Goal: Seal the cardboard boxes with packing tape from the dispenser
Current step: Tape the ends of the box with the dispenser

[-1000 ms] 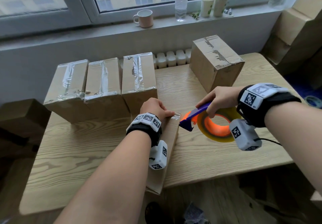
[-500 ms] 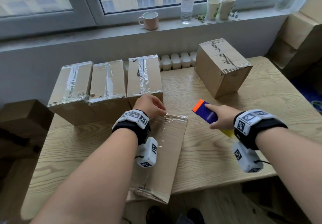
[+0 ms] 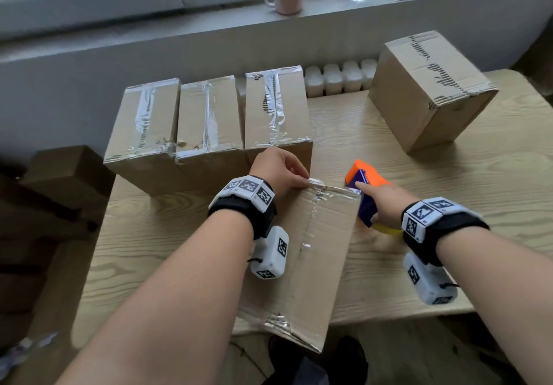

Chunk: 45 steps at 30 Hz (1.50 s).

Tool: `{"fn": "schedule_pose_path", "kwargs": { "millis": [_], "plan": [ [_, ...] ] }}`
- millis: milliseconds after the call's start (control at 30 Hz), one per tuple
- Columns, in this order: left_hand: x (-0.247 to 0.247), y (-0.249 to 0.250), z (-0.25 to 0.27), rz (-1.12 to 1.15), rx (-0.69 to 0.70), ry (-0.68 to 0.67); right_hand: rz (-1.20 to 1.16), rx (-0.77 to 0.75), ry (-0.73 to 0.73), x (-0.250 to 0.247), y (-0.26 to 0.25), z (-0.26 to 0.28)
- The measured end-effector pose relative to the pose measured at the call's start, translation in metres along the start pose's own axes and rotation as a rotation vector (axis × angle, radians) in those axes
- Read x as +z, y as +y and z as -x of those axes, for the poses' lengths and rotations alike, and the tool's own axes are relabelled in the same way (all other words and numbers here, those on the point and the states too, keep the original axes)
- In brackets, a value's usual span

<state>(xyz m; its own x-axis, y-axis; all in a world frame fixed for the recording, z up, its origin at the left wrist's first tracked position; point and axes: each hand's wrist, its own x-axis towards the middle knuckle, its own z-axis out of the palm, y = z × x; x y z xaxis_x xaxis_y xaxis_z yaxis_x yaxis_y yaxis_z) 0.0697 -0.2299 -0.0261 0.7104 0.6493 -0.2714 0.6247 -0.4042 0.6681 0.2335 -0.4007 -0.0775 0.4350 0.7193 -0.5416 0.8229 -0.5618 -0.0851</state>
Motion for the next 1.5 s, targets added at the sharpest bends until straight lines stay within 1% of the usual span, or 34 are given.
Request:
{"fn": "schedule_pose_path", "kwargs": {
  "millis": [67, 167, 233, 300, 367, 400, 467, 500, 533, 600, 667, 700, 800, 867, 967, 1067, 1133, 1267, 1400, 1500],
  "plan": [
    [-0.001, 0.003, 0.0, -0.039, 0.012, -0.021, -0.034, -0.047, 0.007, 0.006, -0.001, -0.002],
    [-0.004, 0.006, -0.001, -0.074, 0.014, -0.051, 0.006, -0.069, -0.052, 0.014, -0.005, 0.002],
    [-0.005, 0.007, -0.002, -0.091, 0.006, -0.064, -0.019, -0.117, -0.02, 0.014, -0.004, 0.005],
    [-0.005, 0.009, -0.002, -0.128, 0.004, -0.08, -0.115, -0.099, 0.033, 0.007, 0.001, 0.008],
    [-0.006, 0.014, -0.002, -0.176, 0.03, -0.073, -0.208, -0.034, 0.131, -0.011, 0.005, 0.01],
    [-0.005, 0.018, -0.002, -0.205, 0.056, -0.066, -0.251, -0.027, 0.219, -0.023, 0.006, 0.012],
    [0.0, 0.026, 0.0, -0.248, 0.116, -0.069, -0.319, -0.082, 0.407, -0.046, 0.001, 0.021],
    [0.003, 0.03, 0.001, -0.247, 0.14, -0.078, -0.34, -0.135, 0.47, -0.055, -0.005, 0.028],
    [0.005, 0.031, 0.002, -0.235, 0.153, -0.09, -0.353, -0.185, 0.491, -0.061, -0.011, 0.034],
    [0.007, 0.031, 0.002, -0.219, 0.16, -0.102, -0.31, -0.269, 0.43, -0.064, -0.027, 0.046],
    [0.008, 0.028, 0.0, -0.22, 0.153, -0.102, -0.22, -0.29, 0.343, -0.056, -0.038, 0.048],
    [0.009, 0.026, 0.0, -0.224, 0.144, -0.1, -0.212, -0.268, 0.333, -0.051, -0.04, 0.046],
    [0.008, 0.023, 0.0, -0.249, 0.107, -0.083, -0.299, -0.139, 0.348, -0.043, -0.037, 0.038],
    [0.005, 0.018, 0.0, -0.238, 0.061, -0.078, -0.366, -0.064, 0.303, -0.04, -0.034, 0.035],
    [-0.001, 0.002, 0.004, -0.113, -0.056, -0.058, -0.418, 0.001, 0.263, -0.041, -0.032, 0.032],
    [-0.005, -0.017, 0.007, 0.041, -0.167, -0.024, -0.422, 0.058, 0.278, -0.038, -0.035, 0.03],
    [-0.007, -0.018, 0.008, 0.072, -0.201, 0.002, -0.495, 0.095, 0.307, -0.036, -0.037, 0.029],
    [-0.008, -0.005, 0.008, -0.076, -0.203, 0.059, -0.672, 0.184, 0.314, -0.04, -0.039, 0.032],
    [-0.007, 0.007, 0.007, -0.199, -0.228, 0.079, -0.616, 0.227, 0.337, -0.045, -0.043, 0.038],
    [-0.008, 0.01, 0.009, -0.249, -0.249, 0.098, -0.586, 0.219, 0.308, -0.048, -0.045, 0.044]
  ]
}}
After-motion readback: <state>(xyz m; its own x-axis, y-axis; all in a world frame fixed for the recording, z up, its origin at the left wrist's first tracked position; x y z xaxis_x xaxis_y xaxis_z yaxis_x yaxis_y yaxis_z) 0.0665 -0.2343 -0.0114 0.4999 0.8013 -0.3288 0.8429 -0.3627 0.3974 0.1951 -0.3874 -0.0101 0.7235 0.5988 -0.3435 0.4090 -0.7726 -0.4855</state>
